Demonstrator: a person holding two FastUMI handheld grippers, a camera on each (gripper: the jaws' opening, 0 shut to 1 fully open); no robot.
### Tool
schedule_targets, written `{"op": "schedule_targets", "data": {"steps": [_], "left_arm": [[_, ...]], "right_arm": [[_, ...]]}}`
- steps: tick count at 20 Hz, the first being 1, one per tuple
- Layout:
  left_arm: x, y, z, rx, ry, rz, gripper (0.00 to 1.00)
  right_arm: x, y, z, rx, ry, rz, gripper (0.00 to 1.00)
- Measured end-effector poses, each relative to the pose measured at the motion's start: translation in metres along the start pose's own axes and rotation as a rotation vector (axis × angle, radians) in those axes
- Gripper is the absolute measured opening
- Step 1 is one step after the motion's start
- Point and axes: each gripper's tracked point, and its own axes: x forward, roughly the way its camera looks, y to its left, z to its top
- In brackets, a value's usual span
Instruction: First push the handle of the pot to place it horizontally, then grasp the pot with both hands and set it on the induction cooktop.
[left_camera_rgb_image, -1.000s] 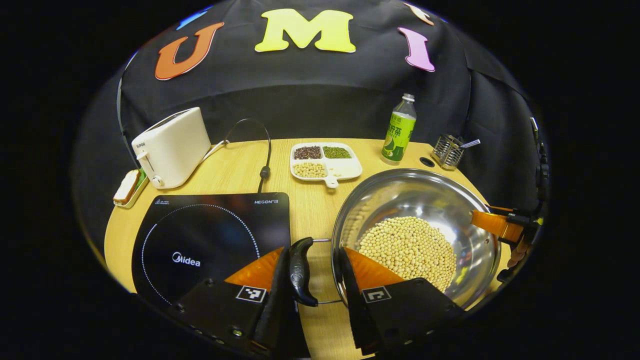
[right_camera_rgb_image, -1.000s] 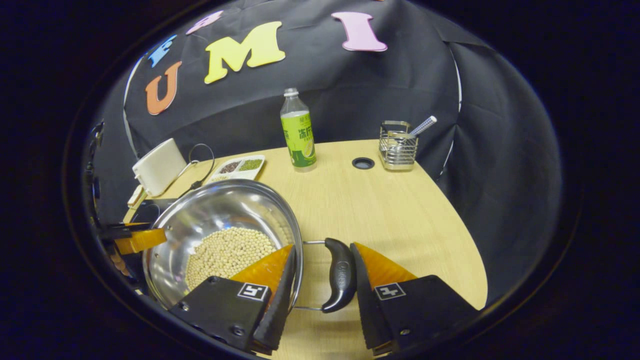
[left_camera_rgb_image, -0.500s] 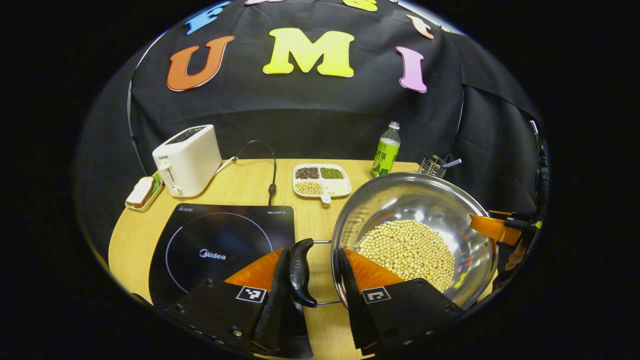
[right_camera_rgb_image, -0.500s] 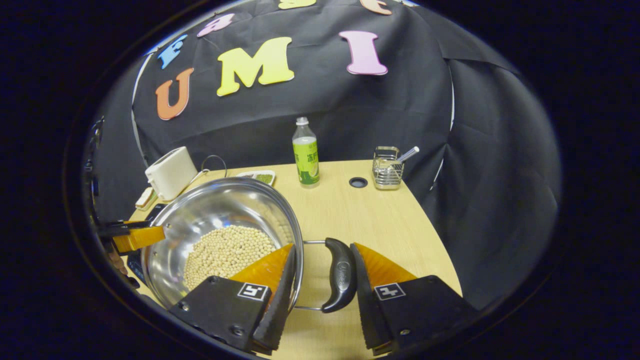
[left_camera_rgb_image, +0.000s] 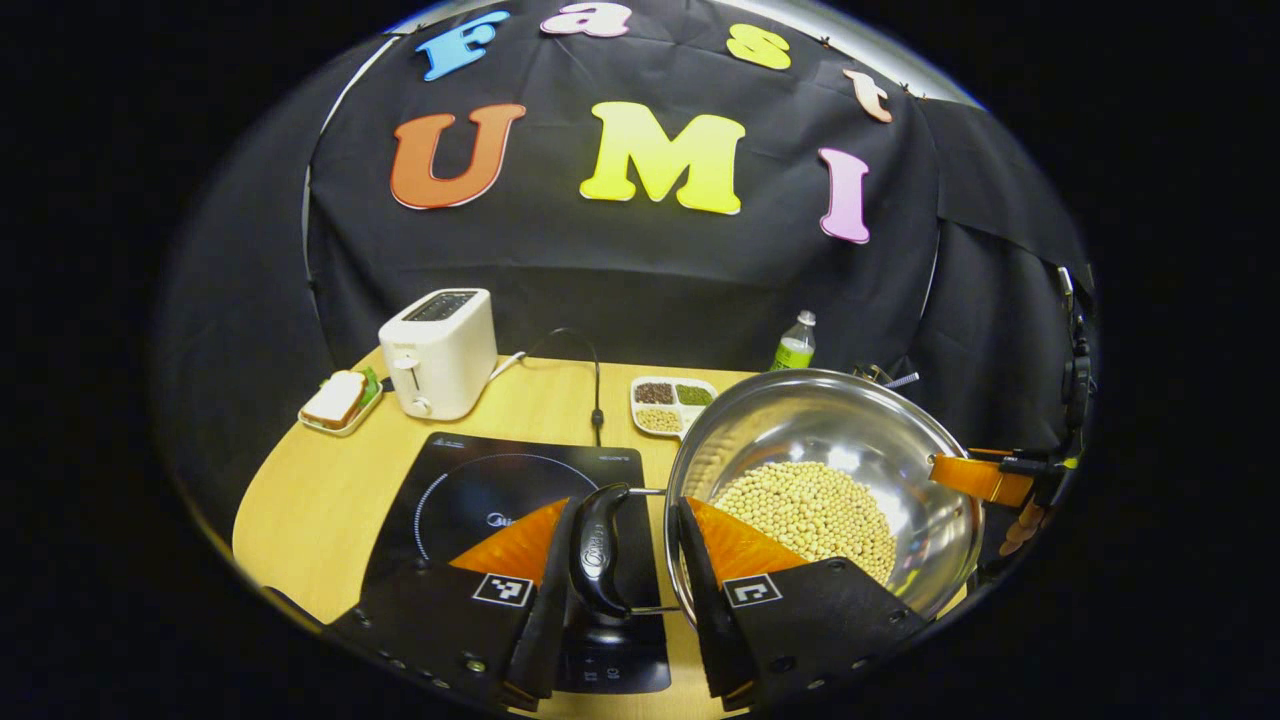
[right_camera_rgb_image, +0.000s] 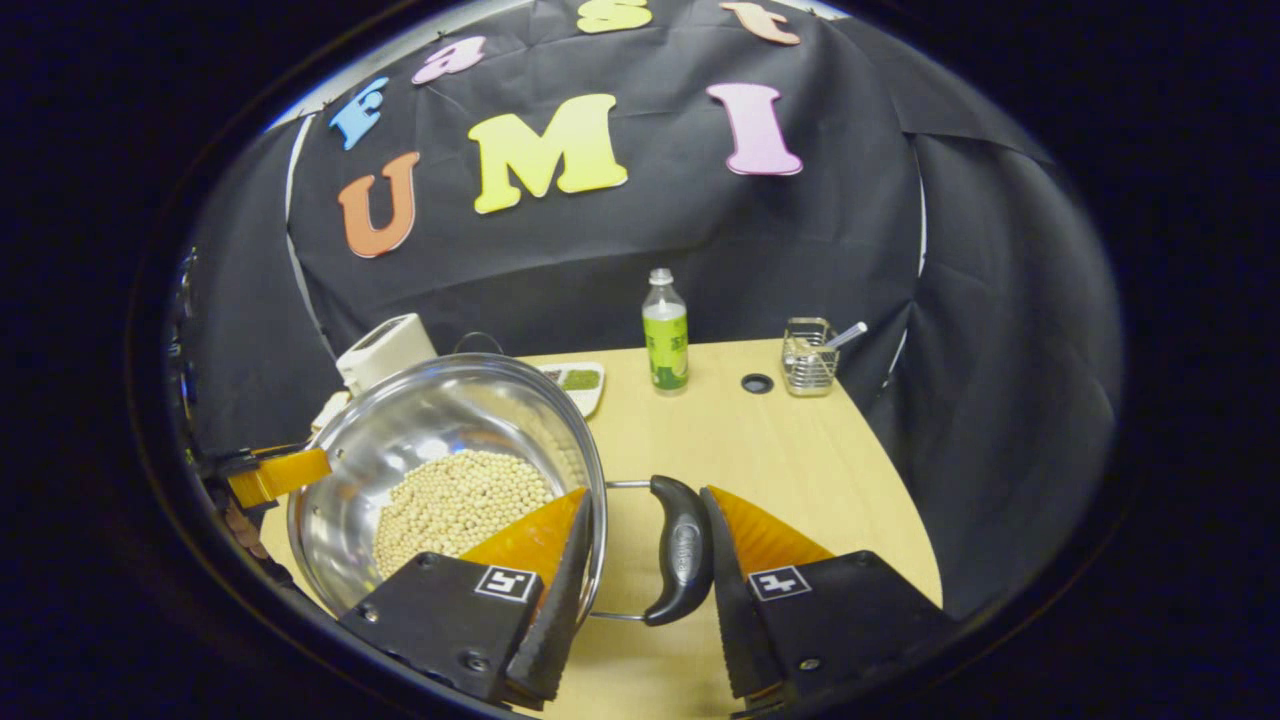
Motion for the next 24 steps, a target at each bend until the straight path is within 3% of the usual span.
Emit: {"op": "schedule_targets", "data": {"steps": [15, 24], "left_arm": [[-0.016, 0.153, 0.048, -0.074, -0.090, 0.189, 0.54], [0.039, 0.212, 0.014, -0.155, 0.004, 0.231, 0.55]], "right_arm": [[0.049, 0.164, 0.037, -0.067, 0.008, 0.121, 0.62], [0.120, 0.214, 0.004, -0.101, 0.107, 0.112, 0.62]]}}
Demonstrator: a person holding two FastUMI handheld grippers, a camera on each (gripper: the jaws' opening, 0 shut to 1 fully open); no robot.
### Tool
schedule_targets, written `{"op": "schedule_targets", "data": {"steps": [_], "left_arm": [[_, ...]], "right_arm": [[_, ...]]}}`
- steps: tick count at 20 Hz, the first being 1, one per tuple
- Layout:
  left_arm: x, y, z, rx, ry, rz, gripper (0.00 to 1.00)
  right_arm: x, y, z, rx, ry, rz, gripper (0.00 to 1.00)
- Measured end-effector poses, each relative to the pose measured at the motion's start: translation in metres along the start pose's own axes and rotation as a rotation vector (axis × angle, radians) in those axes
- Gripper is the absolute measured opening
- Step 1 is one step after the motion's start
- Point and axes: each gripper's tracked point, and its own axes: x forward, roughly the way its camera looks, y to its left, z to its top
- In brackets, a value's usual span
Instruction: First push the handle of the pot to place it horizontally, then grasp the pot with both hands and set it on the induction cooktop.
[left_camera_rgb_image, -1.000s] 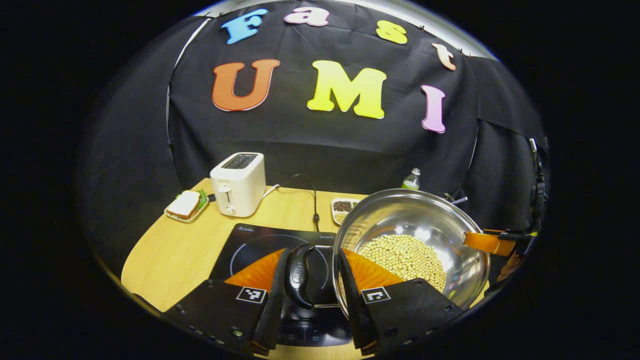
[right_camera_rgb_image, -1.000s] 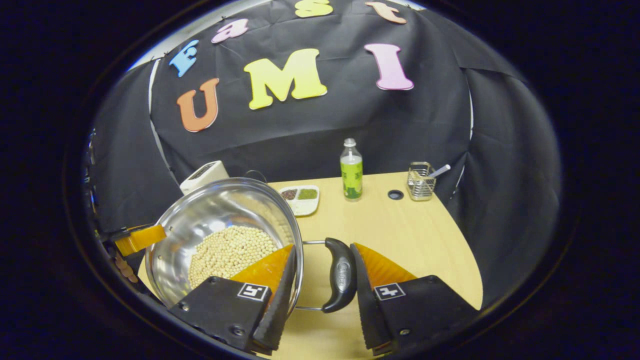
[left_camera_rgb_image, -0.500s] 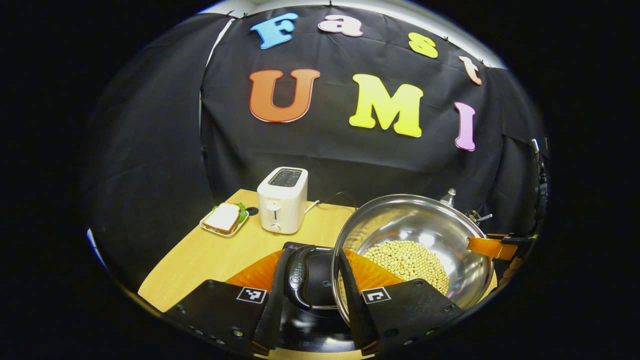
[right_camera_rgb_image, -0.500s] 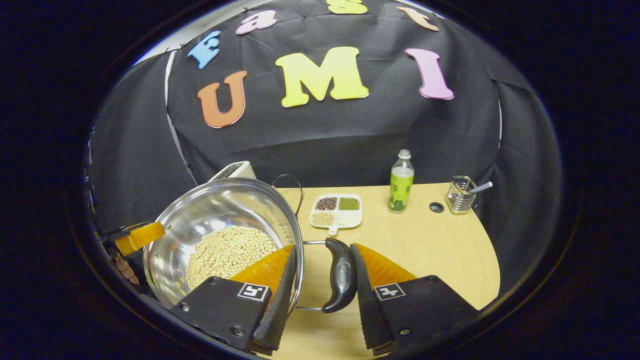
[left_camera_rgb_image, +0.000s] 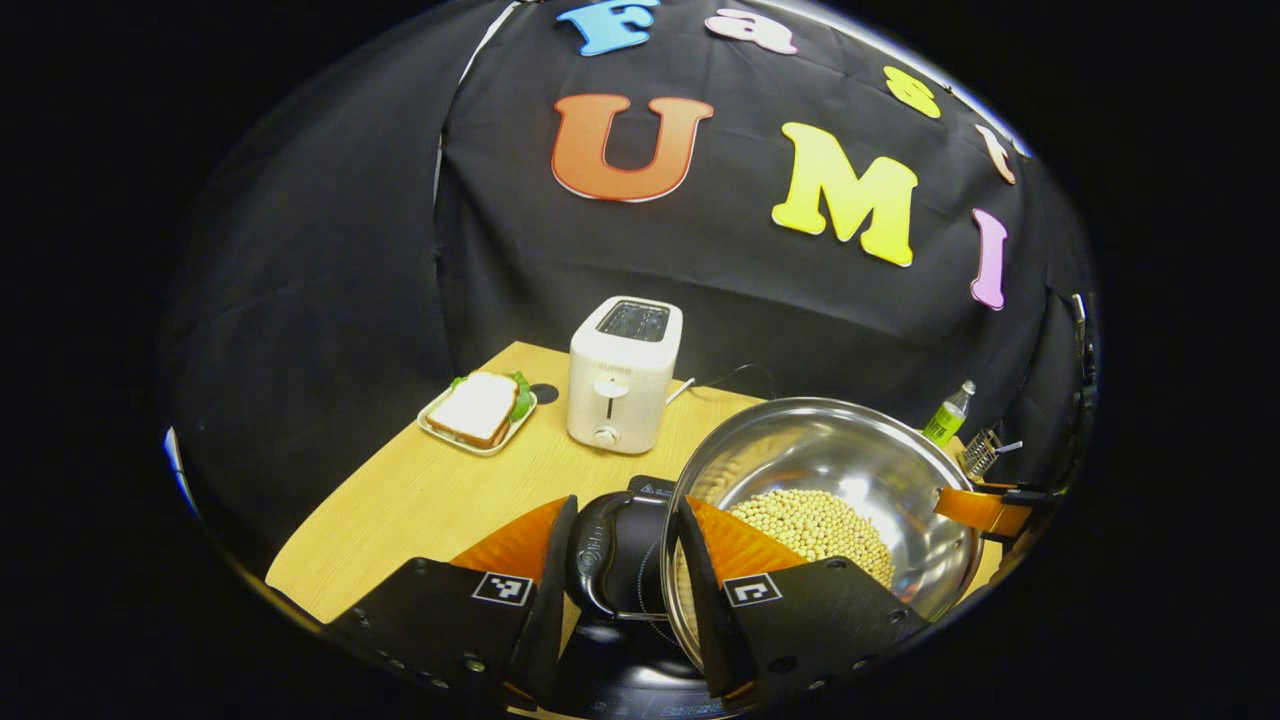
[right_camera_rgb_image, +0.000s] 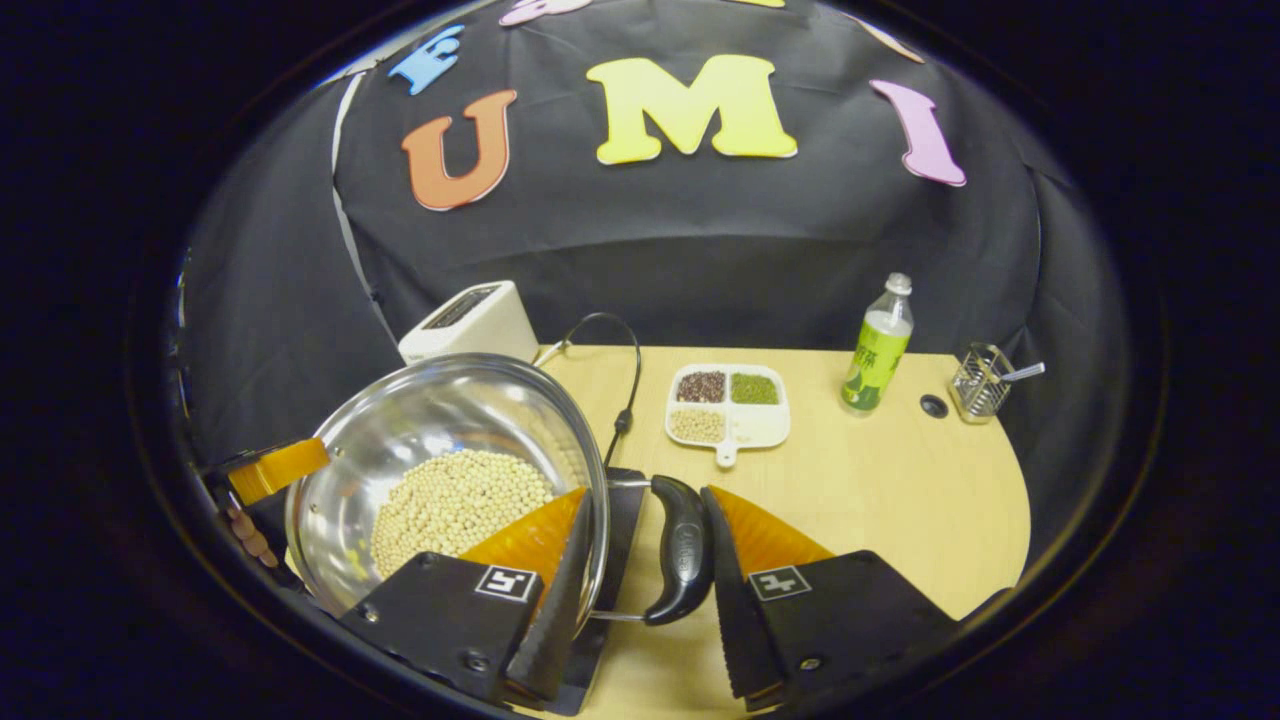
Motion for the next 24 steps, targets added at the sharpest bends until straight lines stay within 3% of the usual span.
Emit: {"op": "schedule_targets", "data": {"steps": [9, 10, 11, 12, 13, 14, 19, 20, 21, 24], "left_arm": [[0.049, 0.017, -0.028, -0.034, 0.056, -0.006, 0.55], [0.047, 0.017, -0.022, -0.046, 0.015, -0.018, 0.45], [0.051, 0.019, -0.028, -0.041, 0.031, -0.019, 0.56], [0.049, 0.022, -0.029, -0.033, 0.021, -0.022, 0.56], [0.050, 0.020, -0.029, -0.028, 0.032, -0.020, 0.47], [0.050, 0.020, -0.029, -0.030, 0.036, -0.016, 0.60], [0.051, 0.025, -0.029, -0.026, 0.037, 0.008, 0.66], [0.049, 0.029, -0.028, -0.020, 0.037, 0.020, 0.70], [0.046, 0.031, -0.027, -0.017, 0.037, 0.035, 0.82], [0.032, 0.040, -0.014, -0.003, -0.011, 0.077, 0.90]], "right_arm": [[0.049, 0.006, -0.033, 0.050, 0.048, 0.006, 0.63], [0.056, 0.005, -0.033, 0.046, 0.049, 0.002, 0.63], [0.049, 0.005, -0.034, 0.036, 0.032, -0.001, 0.63], [0.051, 0.005, -0.034, 0.029, 0.030, -0.004, 0.63], [0.048, 0.005, -0.034, 0.023, 0.017, -0.003, 0.63], [0.049, 0.005, -0.034, 0.019, 0.017, 0.000, 0.64], [0.052, 0.006, -0.029, 0.058, -0.048, 0.052, 0.66], [0.052, 0.005, -0.027, 0.067, -0.062, 0.062, 0.67], [0.051, 0.002, -0.026, 0.072, -0.075, 0.057, 0.67], [0.043, -0.004, -0.020, 0.087, -0.122, 0.076, 0.78]]}}
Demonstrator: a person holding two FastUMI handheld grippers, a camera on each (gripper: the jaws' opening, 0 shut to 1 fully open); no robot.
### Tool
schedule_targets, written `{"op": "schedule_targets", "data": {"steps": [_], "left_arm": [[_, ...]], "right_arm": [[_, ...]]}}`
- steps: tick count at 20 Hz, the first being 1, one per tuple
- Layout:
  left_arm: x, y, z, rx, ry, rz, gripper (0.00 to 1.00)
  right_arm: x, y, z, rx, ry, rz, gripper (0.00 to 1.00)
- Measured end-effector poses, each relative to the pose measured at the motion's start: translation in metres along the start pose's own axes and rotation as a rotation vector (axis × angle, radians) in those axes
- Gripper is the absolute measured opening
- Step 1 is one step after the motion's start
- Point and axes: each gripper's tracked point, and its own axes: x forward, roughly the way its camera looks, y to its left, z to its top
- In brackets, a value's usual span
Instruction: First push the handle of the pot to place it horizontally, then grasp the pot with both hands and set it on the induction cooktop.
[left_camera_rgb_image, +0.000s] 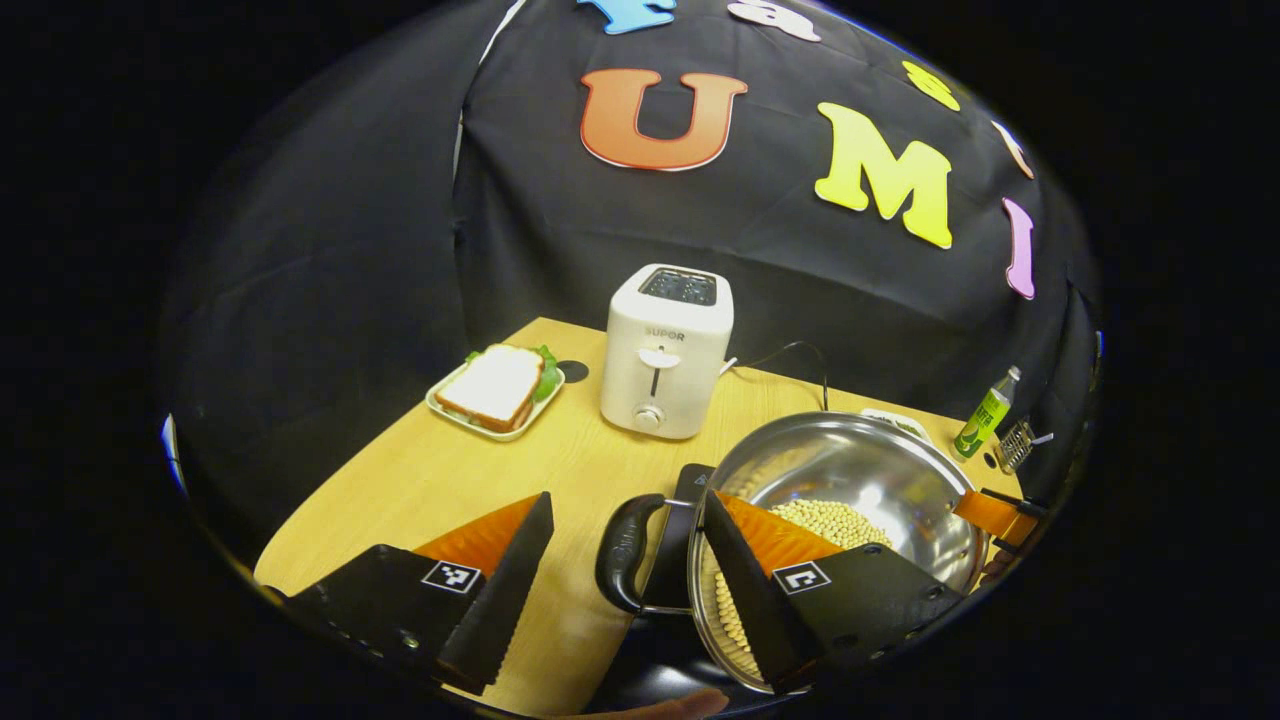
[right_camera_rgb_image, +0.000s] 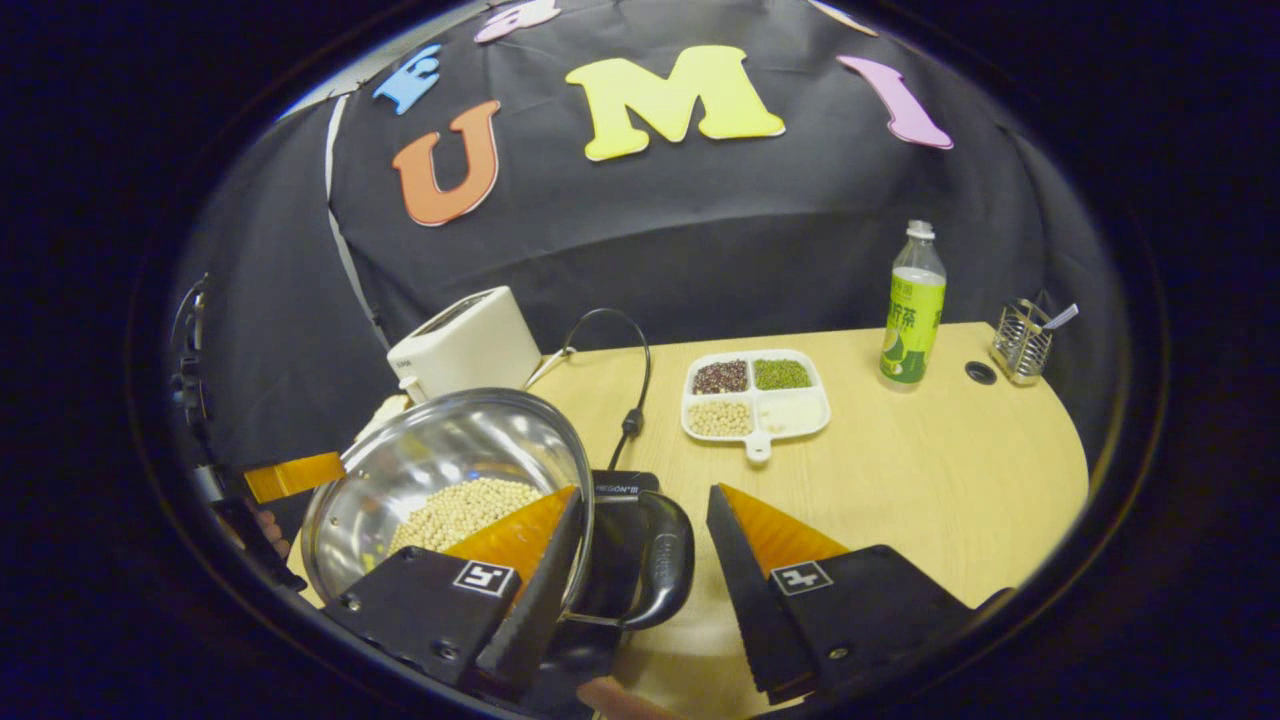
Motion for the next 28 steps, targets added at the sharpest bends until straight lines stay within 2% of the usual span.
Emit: {"op": "schedule_targets", "data": {"steps": [2, 4, 6, 10, 15, 22, 26, 28], "left_arm": [[-0.016, 0.006, 0.007, 0.031, -0.033, 0.035, 0.94], [-0.037, -0.001, 0.015, 0.037, -0.072, 0.032, 0.92], [-0.058, -0.016, 0.019, 0.022, -0.101, 0.000, 0.92], [-0.098, -0.035, 0.021, 0.046, -0.146, -0.012, 0.92], [-0.152, -0.067, 0.015, 0.099, -0.225, -0.037, 0.93], [-0.228, -0.112, -0.005, 0.124, -0.304, -0.101, 0.95], [-0.273, -0.139, -0.003, 0.133, -0.371, -0.141, 0.95], [-0.294, -0.147, 0.005, 0.129, -0.417, -0.154, 0.95]], "right_arm": [[-0.013, -0.003, 0.004, 0.008, -0.028, 0.010, 0.84], [-0.032, -0.006, 0.009, 0.014, -0.057, 0.014, 0.89], [-0.054, -0.011, 0.016, 0.004, -0.107, 0.016, 0.90], [-0.102, -0.022, 0.012, -0.071, -0.172, -0.004, 0.94], [-0.160, -0.040, -0.005, -0.029, -0.231, 0.020, 0.93], [-0.254, -0.094, -0.012, -0.002, -0.337, -0.058, 0.93], [-0.323, -0.128, 0.004, -0.041, -0.447, -0.159, 0.93], [-0.354, -0.134, 0.010, -0.047, -0.497, -0.182, 0.92]]}}
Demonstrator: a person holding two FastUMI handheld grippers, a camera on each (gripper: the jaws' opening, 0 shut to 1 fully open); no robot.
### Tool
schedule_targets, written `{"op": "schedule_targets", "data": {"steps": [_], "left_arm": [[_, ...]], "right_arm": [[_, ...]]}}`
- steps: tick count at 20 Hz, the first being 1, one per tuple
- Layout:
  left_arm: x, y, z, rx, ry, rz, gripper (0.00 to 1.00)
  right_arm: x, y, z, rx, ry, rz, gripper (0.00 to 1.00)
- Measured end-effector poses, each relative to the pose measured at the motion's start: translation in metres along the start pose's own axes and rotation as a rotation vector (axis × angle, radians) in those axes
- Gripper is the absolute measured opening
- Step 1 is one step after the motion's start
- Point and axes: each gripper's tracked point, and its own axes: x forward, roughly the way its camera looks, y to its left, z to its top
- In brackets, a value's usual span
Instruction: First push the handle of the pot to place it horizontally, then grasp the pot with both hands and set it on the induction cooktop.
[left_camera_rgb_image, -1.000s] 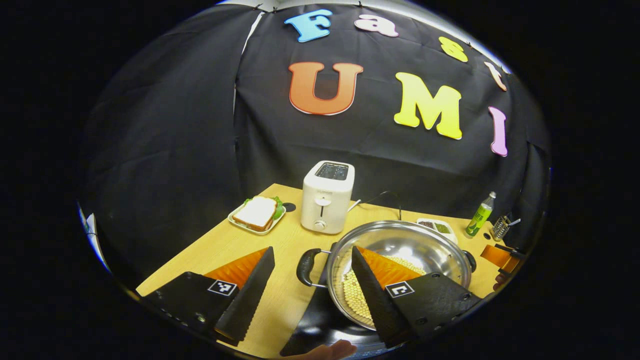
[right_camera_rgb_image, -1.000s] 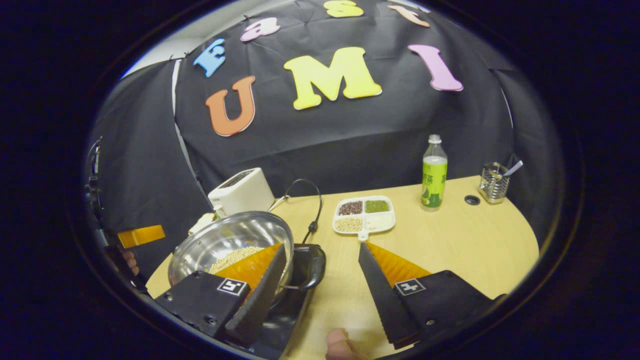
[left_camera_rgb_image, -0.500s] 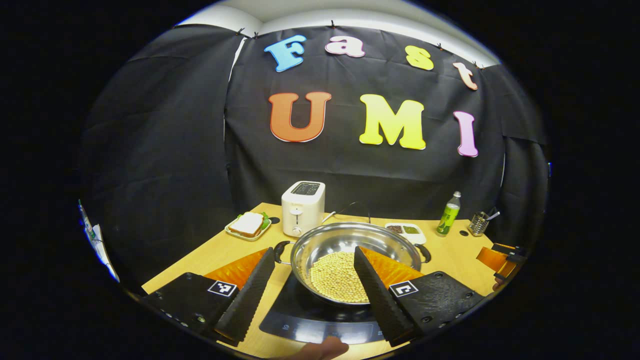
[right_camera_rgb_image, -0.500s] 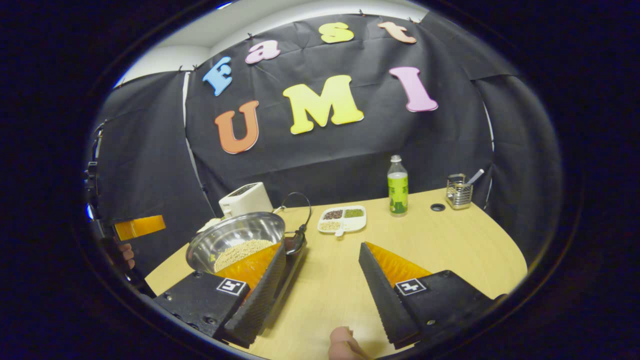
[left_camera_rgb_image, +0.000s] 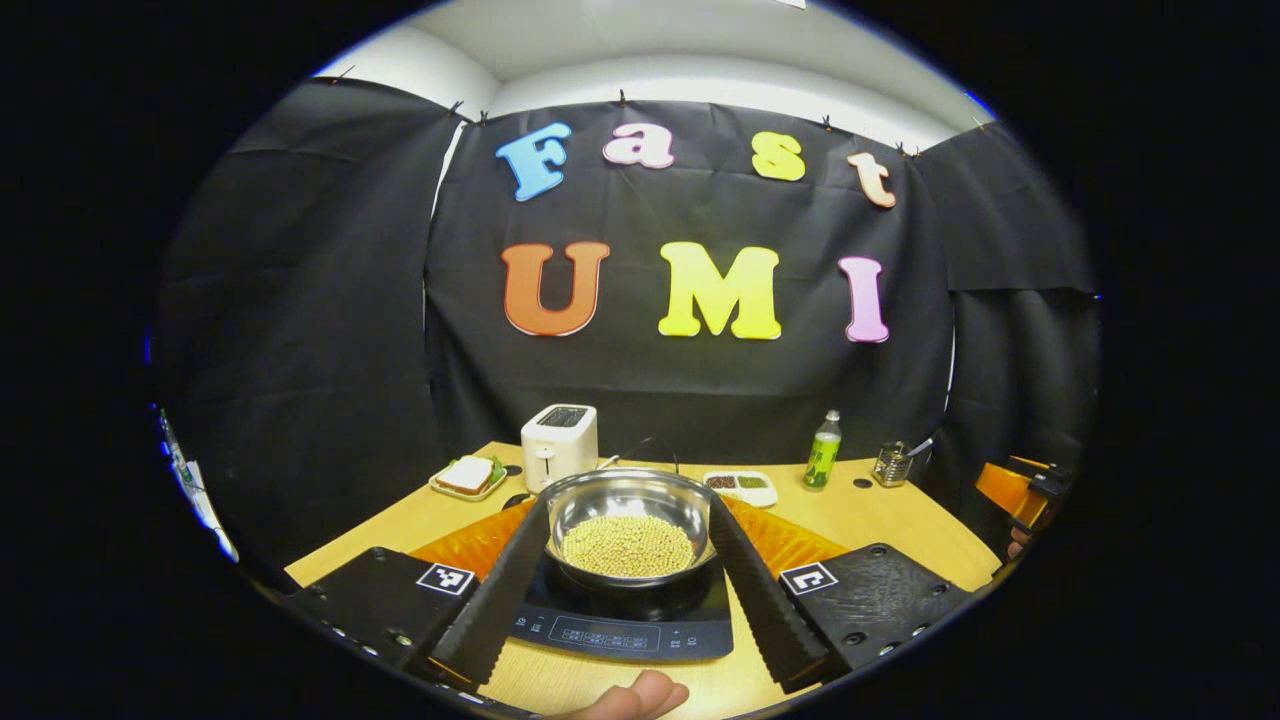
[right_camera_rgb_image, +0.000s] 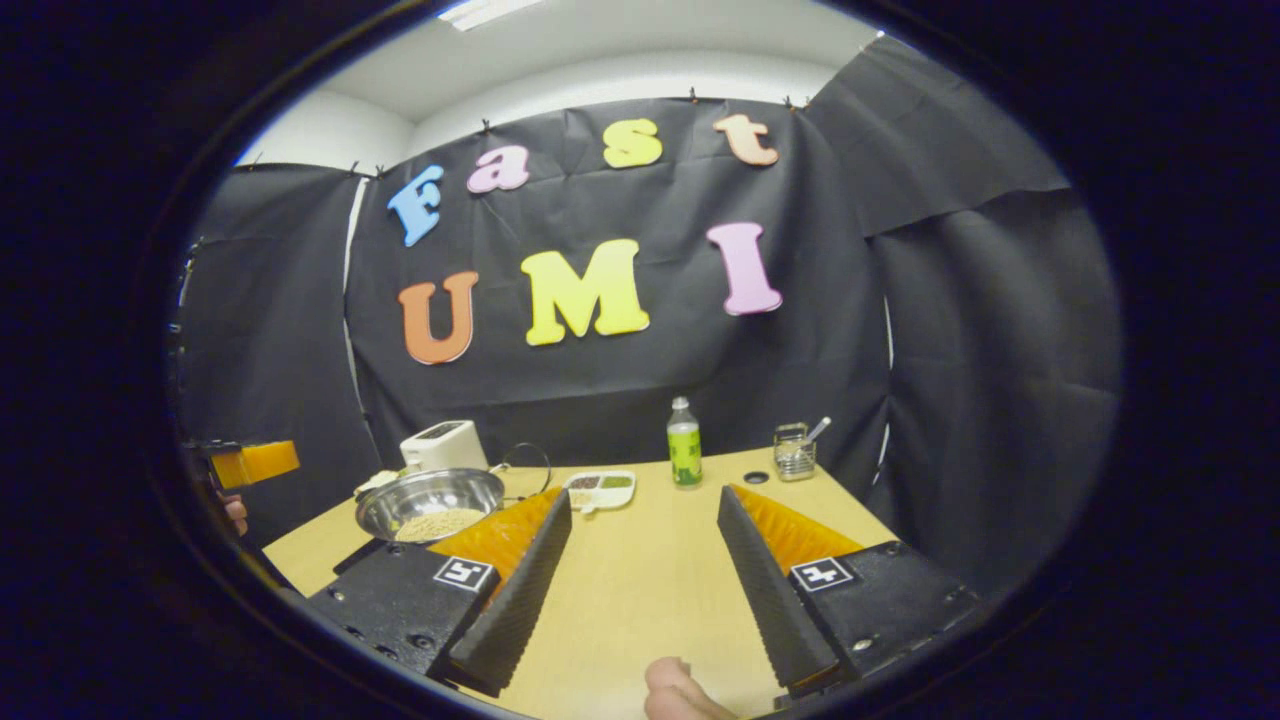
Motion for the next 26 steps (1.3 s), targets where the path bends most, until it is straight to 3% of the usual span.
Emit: {"op": "schedule_targets", "data": {"steps": [7, 12, 19, 26], "left_arm": [[-0.048, -0.020, 0.041, -0.029, -0.138, -0.040, 0.95], [-0.073, -0.016, 0.049, -0.027, -0.194, -0.011, 0.95], [-0.085, -0.029, 0.053, -0.025, -0.221, -0.069, 0.94], [-0.082, -0.031, 0.047, -0.025, -0.203, -0.081, 0.94]], "right_arm": [[-0.062, -0.026, 0.050, -0.031, -0.138, -0.057, 0.92], [-0.099, -0.037, 0.075, -0.068, -0.247, -0.125, 0.92], [-0.119, -0.043, 0.082, -0.080, -0.273, -0.143, 0.92], [-0.118, -0.041, 0.080, -0.068, -0.269, -0.127, 0.93]]}}
